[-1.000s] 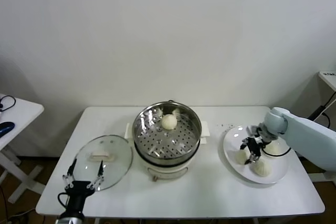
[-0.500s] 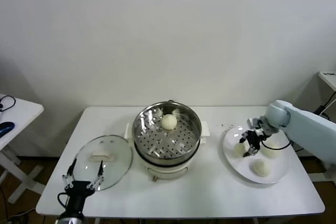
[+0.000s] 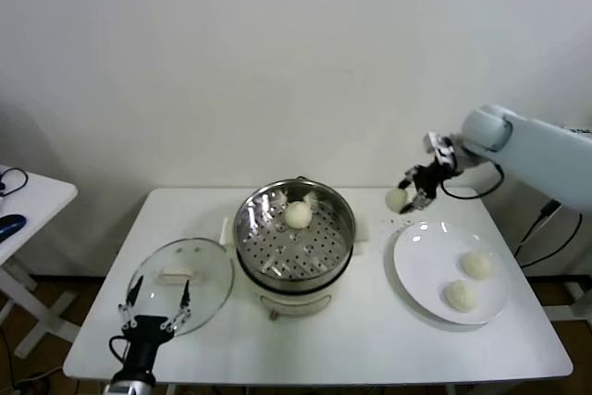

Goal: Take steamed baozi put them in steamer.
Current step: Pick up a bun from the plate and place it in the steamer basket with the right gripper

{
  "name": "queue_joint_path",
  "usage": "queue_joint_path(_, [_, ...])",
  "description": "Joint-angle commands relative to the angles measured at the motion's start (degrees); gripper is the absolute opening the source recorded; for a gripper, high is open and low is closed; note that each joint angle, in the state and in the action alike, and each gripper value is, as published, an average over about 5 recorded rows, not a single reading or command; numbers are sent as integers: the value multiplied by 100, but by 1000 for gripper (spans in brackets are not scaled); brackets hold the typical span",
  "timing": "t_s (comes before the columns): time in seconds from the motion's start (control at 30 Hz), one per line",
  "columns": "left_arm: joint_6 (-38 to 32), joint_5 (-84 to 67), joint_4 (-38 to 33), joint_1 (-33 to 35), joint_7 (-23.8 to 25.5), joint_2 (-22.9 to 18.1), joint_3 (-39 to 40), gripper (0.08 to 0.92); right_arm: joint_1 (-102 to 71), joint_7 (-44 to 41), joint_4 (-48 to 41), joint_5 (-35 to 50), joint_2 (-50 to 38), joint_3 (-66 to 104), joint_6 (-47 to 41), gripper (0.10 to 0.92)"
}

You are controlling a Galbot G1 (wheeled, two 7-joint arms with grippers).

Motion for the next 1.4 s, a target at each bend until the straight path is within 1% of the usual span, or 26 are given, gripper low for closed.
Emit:
queue_joint_path(0.03, [14, 13, -15, -3, -6, 17, 53, 823, 1088, 86, 54, 1494, 1028, -729, -336, 611])
queue_joint_path(0.27, [17, -3, -37, -8, -15, 36, 98, 823, 601, 332, 65, 1571, 1929, -515, -470, 605])
queue_joint_path(0.43, [52, -19, -106, -4, -26, 37, 74, 823, 203, 391, -162, 1545, 2570, -468, -497, 606])
queue_joint_path(0.57, [68, -22, -150, -8, -24, 32, 70, 823, -15, 380, -387, 1530, 2900, -484, -485, 603])
queue_joint_path(0.9, [132, -8, -182, -87, -12, 14, 78, 823, -482, 433, -447, 1334, 3144, -476, -480, 602])
queue_joint_path(1.4, [225, -18, -195, -206, -8, 39, 25, 823, -829, 398, -686, 906, 3195, -480, -380, 598])
